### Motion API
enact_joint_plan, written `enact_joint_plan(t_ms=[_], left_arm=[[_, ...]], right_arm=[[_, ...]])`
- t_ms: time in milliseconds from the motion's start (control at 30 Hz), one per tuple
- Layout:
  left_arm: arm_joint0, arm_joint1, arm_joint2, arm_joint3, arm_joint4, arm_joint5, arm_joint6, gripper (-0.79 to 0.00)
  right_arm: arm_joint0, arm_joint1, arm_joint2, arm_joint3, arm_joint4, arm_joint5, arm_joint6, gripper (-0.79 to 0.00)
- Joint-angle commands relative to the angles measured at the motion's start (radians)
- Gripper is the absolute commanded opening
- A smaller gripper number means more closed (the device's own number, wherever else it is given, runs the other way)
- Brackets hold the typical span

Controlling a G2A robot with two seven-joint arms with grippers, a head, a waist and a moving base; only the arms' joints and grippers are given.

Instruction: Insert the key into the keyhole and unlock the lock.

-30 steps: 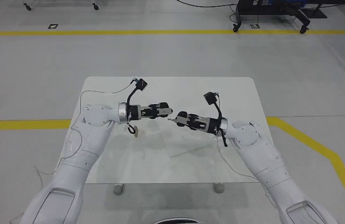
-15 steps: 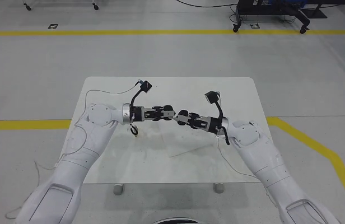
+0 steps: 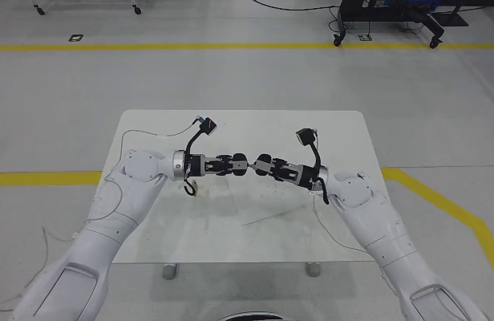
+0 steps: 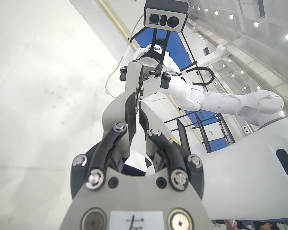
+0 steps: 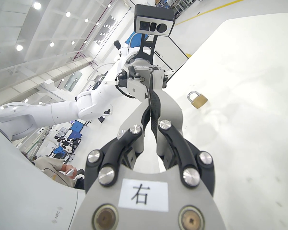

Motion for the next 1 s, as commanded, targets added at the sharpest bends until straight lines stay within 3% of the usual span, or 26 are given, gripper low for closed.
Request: enact_joint_plan(t_ms=[0,267,300,333,567,833,933,967], left_arm=[[-0.005,0.005,0.014,0.003,-0.008,-0.006,0.006,-0.785],[-0.025,0.016,0.059,0.015,-0.015,-0.032,0.032,-0.785],[-0.027,0.017,0.063,0.017,-0.017,-0.036,0.036,-0.785],[-0.028,0.017,0.066,0.018,-0.02,-0.038,0.039,-0.785],[-0.037,0.025,0.091,0.024,-0.04,-0.055,0.056,-0.785],[-0.05,0.031,0.121,0.025,-0.055,-0.064,0.065,-0.785],[-0.055,0.034,0.129,0.026,-0.059,-0.069,0.07,-0.785],[-0.057,0.035,0.132,0.027,-0.06,-0.071,0.072,-0.785]], right_arm=[[-0.003,0.001,-0.001,-0.005,-0.003,0.004,0.002,-0.785],[-0.01,0.005,-0.003,-0.014,-0.001,0.006,-0.004,-0.779],[-0.011,0.005,-0.004,-0.014,0.002,0.003,-0.005,-0.693],[-0.012,0.005,-0.004,-0.014,0.004,0.003,-0.005,-0.659],[-0.012,0.007,-0.011,-0.008,0.022,0.0,0.007,-0.637],[0.001,0.007,-0.022,0.008,0.037,0.0,0.013,-0.68],[0.004,0.008,-0.025,0.01,0.043,0.0,0.018,-0.785],[0.005,0.008,-0.026,0.011,0.045,0.0,0.02,-0.785]])
